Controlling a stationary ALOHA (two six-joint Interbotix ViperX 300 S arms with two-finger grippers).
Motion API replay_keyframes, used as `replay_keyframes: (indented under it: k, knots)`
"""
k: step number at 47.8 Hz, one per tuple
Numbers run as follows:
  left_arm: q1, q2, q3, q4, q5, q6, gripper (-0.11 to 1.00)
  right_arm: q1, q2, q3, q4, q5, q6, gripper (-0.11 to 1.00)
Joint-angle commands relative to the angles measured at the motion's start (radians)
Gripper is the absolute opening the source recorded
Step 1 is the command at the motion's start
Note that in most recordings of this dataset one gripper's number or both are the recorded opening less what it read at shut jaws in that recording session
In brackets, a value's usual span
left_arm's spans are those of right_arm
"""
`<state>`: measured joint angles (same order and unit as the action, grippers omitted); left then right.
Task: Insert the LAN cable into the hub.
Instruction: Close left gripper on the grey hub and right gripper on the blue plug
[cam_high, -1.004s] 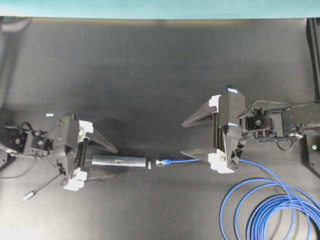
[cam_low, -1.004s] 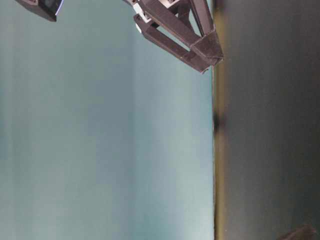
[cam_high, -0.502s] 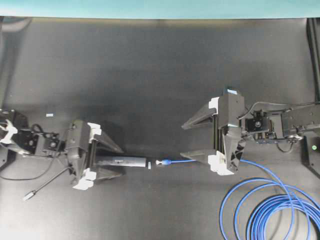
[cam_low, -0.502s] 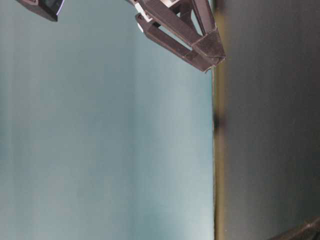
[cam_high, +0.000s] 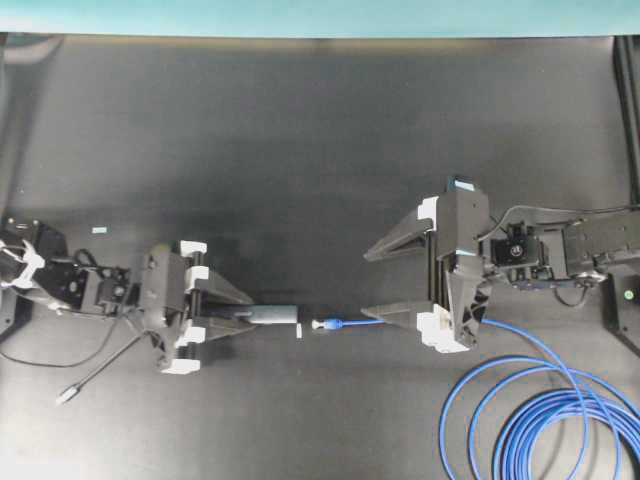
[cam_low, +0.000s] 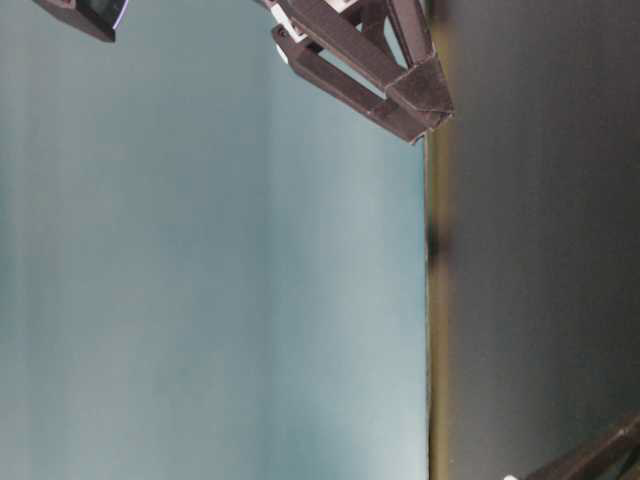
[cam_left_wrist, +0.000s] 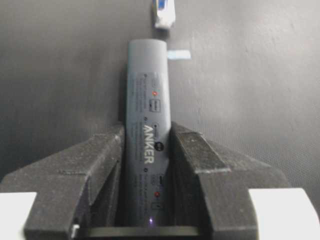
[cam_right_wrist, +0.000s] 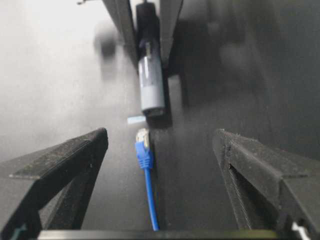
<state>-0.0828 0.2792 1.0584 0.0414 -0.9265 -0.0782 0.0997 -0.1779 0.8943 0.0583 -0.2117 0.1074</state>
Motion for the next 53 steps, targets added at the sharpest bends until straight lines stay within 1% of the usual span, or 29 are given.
replay_keyframes:
  k: [1,8,14,18,23,26,29,36,53]
  knots:
    - [0.000,-0.055,-0.014,0.003,0.043,-0.002,0.28,0.028,0.011,-0.002,0.003,-0.006,0.005,0.82]
    - [0.003,-0.170,-0.015,0.003,0.143,-0.020,0.28,0.032,0.057,0.003,0.002,-0.025,-0.002,0.82]
    - [0.011,-0.262,-0.008,0.003,0.190,-0.025,0.28,0.035,0.120,0.002,0.002,-0.092,-0.003,0.82]
    - [0.011,-0.298,-0.008,0.005,0.215,-0.025,0.28,0.046,0.173,0.002,0.002,-0.158,-0.003,0.82]
    - [0.006,-0.331,-0.015,0.003,0.293,-0.026,0.28,0.063,0.238,-0.005,0.002,-0.216,-0.003,0.82]
    - [0.003,-0.347,-0.025,0.005,0.351,-0.026,0.28,0.069,0.265,-0.011,0.002,-0.235,-0.003,0.82]
    - [0.000,-0.357,-0.032,0.003,0.380,-0.026,0.28,0.074,0.296,-0.018,0.002,-0.247,-0.003,0.82]
    - [0.000,-0.371,-0.035,0.003,0.394,-0.028,0.28,0.074,0.341,-0.032,0.002,-0.252,-0.005,0.82]
    - [-0.003,-0.376,-0.035,0.003,0.396,-0.057,0.28,0.061,0.433,-0.067,0.002,-0.291,-0.006,0.81]
